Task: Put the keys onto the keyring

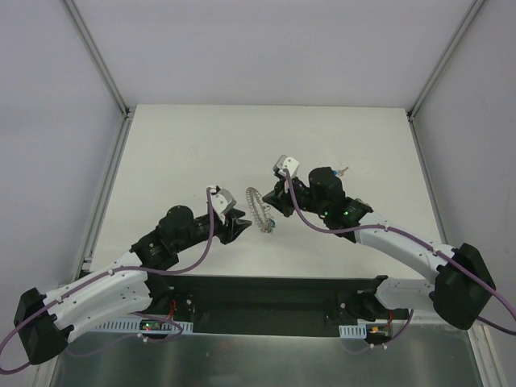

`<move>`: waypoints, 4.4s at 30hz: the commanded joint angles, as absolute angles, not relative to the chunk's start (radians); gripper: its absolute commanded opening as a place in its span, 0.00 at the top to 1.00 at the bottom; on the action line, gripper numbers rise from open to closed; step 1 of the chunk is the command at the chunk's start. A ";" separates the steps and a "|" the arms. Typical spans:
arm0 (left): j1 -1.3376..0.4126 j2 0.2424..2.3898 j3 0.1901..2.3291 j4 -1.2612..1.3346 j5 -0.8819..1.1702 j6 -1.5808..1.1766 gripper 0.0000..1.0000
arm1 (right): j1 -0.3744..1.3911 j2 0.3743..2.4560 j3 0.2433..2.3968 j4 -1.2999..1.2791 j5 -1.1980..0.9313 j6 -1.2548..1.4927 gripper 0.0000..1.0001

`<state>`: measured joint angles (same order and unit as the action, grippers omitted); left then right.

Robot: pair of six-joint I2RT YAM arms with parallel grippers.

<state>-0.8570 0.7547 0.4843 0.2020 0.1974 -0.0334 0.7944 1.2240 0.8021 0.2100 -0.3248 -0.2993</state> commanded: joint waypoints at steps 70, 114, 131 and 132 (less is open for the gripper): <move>-0.518 1.028 0.252 1.011 0.830 -0.140 0.86 | 0.785 1.305 0.772 0.410 -0.732 -0.402 0.99; -0.532 1.092 0.255 1.049 0.798 -0.166 1.00 | 0.793 1.315 0.778 0.411 -0.710 -0.393 0.99; -0.532 1.006 0.276 0.850 0.805 0.012 1.00 | 0.730 1.211 0.795 0.281 -0.264 -0.204 0.41; -0.532 1.009 0.272 0.851 0.805 0.018 1.00 | 0.730 1.198 0.798 0.256 -0.218 -0.204 0.40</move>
<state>-0.5293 1.0260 0.2340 0.8604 0.7811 -0.0521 0.7479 1.2881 0.7593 0.3099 -0.4225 -0.2642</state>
